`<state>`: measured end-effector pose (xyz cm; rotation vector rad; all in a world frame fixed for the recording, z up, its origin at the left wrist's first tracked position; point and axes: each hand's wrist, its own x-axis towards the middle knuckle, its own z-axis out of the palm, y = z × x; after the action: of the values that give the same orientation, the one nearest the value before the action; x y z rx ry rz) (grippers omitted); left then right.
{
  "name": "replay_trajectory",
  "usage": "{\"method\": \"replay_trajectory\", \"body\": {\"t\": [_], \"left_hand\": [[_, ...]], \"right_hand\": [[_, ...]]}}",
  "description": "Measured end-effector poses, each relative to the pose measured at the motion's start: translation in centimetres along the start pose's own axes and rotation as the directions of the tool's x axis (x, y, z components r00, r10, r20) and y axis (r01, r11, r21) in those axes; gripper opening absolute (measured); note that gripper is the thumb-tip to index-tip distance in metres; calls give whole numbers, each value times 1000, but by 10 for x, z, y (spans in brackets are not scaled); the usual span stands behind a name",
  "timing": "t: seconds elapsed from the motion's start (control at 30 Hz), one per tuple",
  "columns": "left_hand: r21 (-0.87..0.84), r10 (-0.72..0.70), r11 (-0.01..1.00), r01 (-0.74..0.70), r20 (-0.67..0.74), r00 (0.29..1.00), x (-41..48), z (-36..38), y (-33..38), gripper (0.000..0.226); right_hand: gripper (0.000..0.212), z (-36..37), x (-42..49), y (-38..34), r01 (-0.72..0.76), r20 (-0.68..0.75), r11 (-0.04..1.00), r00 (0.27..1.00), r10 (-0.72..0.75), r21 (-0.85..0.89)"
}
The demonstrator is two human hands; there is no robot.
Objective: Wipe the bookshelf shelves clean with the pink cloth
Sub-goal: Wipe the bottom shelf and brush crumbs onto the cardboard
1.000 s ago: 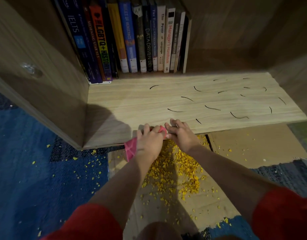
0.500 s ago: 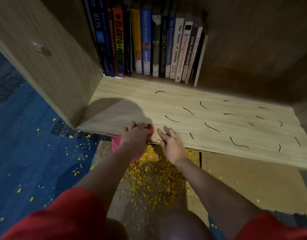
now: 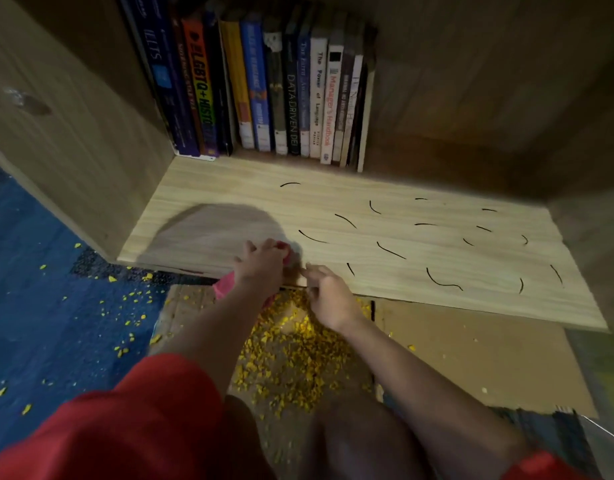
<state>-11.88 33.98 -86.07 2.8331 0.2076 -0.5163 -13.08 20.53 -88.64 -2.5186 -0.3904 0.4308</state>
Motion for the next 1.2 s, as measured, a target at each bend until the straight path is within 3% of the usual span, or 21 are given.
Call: {"method": "replay_trajectory", "body": {"t": [0.17,0.33,0.43,0.5,0.57,0.7,0.77,0.83,0.9,0.93,1.0,1.1,1.2], "left_hand": [[-50,38,998,-35,71,997,1,0,7,51],[-128,90,989,-77,101,991,2,5,16,53],[-327,77,944,-36,116,990,-2,2,17,54],[-547,82,837,-7,113,990,-3,2,16,49],[-753,84,657,26,108,991,-10,3,19,41],[-888,168,457,52,144,975,-16,-1,16,38],[-912,119,396,103,162,980,-11,-3,9,26],[-807,-10,585,81,93,996,-3,-1,-2,24],[-523,-35,852,23,-12,999,1,4,-12,27],[-371,-23,929,6,-39,999,2,9,-15,30],[-180,0,984,-7,-37,999,3,14,-20,44],[-119,19,993,-20,-12,1000,3,17,-24,49],[-69,77,995,-76,15,997,9,17,-33,53]], "right_hand": [[44,-10,-29,21,-68,-182,975,977,108,213],[47,-12,-27,11,-47,-194,966,976,99,256],[49,-16,-23,3,-44,-193,972,977,90,232],[49,-16,-19,-1,-44,-179,975,980,84,218],[48,-15,-15,-5,-66,-167,970,980,107,236],[54,-10,-11,-14,-128,-121,976,981,150,177],[59,-10,-12,-21,-124,-105,985,985,137,122],[64,-8,-10,-27,-103,-74,994,992,104,23],[63,-6,1,-31,-93,-47,994,995,90,-54],[60,-3,5,-31,-89,-46,992,995,85,-88],[54,2,9,-33,-34,-52,978,998,23,-207],[61,6,-2,-23,52,12,922,999,-51,-384],[62,-4,-2,-13,17,10,901,1000,-14,-433]]}}
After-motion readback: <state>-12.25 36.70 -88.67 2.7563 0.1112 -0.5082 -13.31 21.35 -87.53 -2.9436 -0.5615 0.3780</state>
